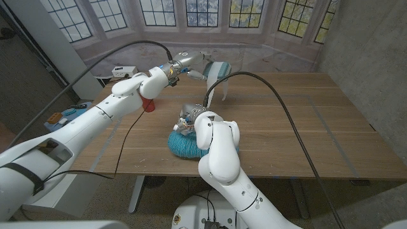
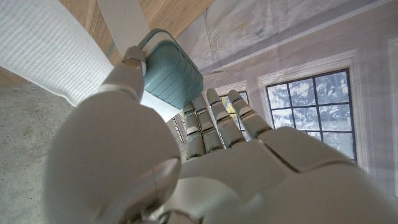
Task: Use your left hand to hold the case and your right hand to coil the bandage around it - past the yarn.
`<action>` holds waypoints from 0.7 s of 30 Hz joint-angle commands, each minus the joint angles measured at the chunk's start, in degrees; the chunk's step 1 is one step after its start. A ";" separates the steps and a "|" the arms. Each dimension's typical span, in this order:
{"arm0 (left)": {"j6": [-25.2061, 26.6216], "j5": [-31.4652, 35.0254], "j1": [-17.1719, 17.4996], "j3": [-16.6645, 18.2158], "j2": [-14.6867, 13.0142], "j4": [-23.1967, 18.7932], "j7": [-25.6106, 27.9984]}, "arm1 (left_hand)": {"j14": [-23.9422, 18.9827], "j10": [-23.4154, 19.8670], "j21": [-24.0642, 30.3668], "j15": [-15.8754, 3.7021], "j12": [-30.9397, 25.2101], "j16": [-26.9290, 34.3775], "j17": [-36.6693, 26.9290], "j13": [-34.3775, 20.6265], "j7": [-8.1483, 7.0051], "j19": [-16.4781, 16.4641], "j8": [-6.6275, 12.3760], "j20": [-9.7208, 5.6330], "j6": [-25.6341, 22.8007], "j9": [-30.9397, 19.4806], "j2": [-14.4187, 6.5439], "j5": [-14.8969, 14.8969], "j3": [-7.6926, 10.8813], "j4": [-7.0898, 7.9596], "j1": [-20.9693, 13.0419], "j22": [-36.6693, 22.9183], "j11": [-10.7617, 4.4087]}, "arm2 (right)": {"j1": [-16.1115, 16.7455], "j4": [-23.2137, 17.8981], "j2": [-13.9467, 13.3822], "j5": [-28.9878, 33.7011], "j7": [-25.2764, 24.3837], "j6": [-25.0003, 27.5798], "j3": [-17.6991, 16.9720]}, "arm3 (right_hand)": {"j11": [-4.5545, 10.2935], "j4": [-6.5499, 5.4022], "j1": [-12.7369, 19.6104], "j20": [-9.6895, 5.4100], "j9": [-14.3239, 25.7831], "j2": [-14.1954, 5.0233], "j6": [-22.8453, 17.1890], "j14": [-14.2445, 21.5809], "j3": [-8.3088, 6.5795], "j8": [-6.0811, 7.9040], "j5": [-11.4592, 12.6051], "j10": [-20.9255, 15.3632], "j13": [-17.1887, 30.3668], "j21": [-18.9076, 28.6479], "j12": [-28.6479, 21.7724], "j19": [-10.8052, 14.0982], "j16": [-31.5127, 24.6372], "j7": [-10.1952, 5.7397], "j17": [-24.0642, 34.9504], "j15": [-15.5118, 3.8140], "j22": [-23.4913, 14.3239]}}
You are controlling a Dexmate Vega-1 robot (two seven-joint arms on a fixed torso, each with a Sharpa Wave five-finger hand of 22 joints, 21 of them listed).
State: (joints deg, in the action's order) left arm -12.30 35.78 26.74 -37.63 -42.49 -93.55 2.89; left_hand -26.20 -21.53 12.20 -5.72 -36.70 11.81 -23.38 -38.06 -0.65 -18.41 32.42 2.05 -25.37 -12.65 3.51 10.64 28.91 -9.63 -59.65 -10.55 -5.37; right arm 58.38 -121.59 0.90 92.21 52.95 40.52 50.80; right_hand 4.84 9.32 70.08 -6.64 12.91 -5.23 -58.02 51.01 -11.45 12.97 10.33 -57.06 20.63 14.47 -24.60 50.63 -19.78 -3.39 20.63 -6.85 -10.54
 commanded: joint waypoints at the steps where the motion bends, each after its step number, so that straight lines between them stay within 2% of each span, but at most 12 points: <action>1: -0.01 -0.29 -0.31 0.97 -0.42 -1.74 -0.59 | 0.06 -3.75 0.06 0.35 -0.24 0.04 -0.08 -0.29 -2.22 0.25 19.69 -0.03 -2.82 -0.32 -3.29 0.34 0.87 0.77 2.91 -0.21 -3.54 | -2.70 2.46 -0.94 -4.02 -4.00 4.67 0.90 | 0.44 0.15 0.71 -0.14 0.33 -0.18 -0.37 0.51 -0.07 0.15 0.18 -0.24 0.15 0.37 -0.33 0.46 -0.40 0.09 0.25 -6.32 -0.08; 21: 0.72 -0.75 1.30 2.76 -1.86 -4.80 -1.43 | 0.08 -3.66 0.07 0.31 -0.23 -0.01 0.01 -0.29 -2.23 0.28 19.64 -0.02 -2.81 -0.23 -3.28 0.34 1.01 0.80 3.11 -0.20 -3.57 | -7.64 6.33 -3.25 -8.87 -9.08 9.13 2.64 | 0.68 0.23 1.57 -0.28 0.39 -0.16 -0.34 0.75 -0.01 0.03 0.23 -0.32 0.19 0.38 -0.32 0.38 -0.70 -0.14 0.70 -6.44 -0.10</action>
State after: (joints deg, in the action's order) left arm -11.90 35.08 27.33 -35.75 -43.63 -96.73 1.89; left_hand -26.20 -21.63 12.20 -5.73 -36.67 11.82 -23.39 -38.09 -0.59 -18.42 32.42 2.05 -25.43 -12.65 3.55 10.58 28.91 -9.63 -59.61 -10.55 -5.46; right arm 53.47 -117.36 -1.11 86.18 46.74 47.08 52.63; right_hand 5.35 9.32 70.78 -6.64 13.24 -5.34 -58.01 51.10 -11.45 12.80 10.29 -57.18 20.57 14.47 -24.52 50.63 -20.19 -3.37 21.15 -6.75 -10.54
